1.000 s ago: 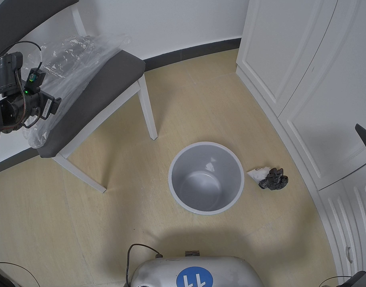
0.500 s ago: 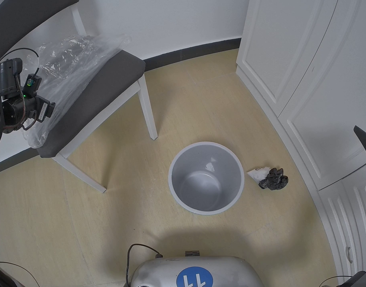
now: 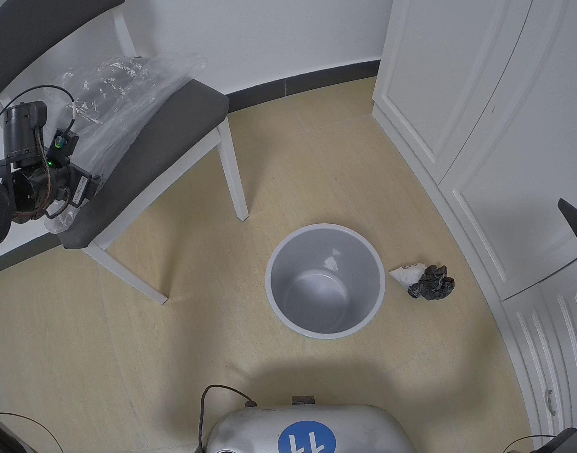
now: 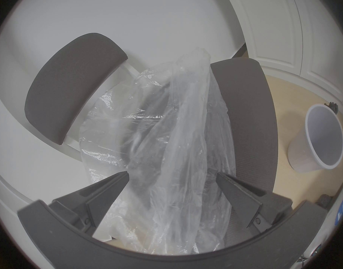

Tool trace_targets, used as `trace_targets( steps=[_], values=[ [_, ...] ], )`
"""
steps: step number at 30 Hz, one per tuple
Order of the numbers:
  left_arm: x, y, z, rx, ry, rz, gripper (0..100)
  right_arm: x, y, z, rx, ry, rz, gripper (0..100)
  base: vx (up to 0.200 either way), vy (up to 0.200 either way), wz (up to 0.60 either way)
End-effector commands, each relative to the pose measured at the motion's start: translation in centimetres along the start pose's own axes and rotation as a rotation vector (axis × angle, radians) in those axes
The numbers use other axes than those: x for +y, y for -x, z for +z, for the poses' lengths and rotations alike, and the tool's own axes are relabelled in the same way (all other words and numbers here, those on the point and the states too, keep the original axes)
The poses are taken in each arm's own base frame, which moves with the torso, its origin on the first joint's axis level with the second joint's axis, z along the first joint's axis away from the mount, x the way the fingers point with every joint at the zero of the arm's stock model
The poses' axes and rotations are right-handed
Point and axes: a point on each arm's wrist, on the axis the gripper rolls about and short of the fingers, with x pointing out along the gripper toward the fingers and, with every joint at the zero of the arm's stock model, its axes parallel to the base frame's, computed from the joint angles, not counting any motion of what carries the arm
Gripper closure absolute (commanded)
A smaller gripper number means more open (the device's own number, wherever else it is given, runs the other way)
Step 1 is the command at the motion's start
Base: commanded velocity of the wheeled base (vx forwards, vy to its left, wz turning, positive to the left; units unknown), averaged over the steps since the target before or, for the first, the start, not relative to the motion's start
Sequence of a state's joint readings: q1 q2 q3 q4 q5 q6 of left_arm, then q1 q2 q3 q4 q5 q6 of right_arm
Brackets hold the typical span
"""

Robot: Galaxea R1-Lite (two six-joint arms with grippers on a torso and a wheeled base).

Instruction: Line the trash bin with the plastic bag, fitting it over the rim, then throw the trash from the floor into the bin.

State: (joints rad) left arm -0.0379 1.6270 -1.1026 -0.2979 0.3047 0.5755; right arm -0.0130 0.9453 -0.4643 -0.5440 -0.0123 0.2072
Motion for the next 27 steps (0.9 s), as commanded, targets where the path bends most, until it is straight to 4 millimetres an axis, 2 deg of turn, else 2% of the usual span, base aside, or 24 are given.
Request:
trace_targets(
  steps=[1, 9, 10, 26, 27],
  values=[
    [-0.2, -0.1, -0.1, 0.007, -0.003, -0.006, 0, -0.1, 0.0, 0.1, -0.005, 0.001, -0.008, 0, 0.0, 0.0, 0.0],
    [0.4, -0.1, 0.6, -0.017, 0.005, 0.015, 0, -0.1, 0.0, 0.1, -0.005, 0.001, -0.008, 0, 0.0, 0.0, 0.0],
    [0.5, 0.0, 0.7, -0.021, 0.006, 0.018, 100, -0.1, 0.0, 0.1, -0.005, 0.001, -0.009, 0, 0.0, 0.0, 0.0],
    [0.5, 0.3, 0.7, -0.031, 0.002, 0.008, 100, -0.1, 0.0, 0.0, -0.004, 0.001, -0.014, 0, 0.0, 0.0, 0.0],
    [0.7, 0.9, 1.0, -0.053, 0.009, 0.013, 100, -0.1, -0.1, 0.0, -0.001, 0.004, -0.022, 0, 0.0, 0.0, 0.0]
  ],
)
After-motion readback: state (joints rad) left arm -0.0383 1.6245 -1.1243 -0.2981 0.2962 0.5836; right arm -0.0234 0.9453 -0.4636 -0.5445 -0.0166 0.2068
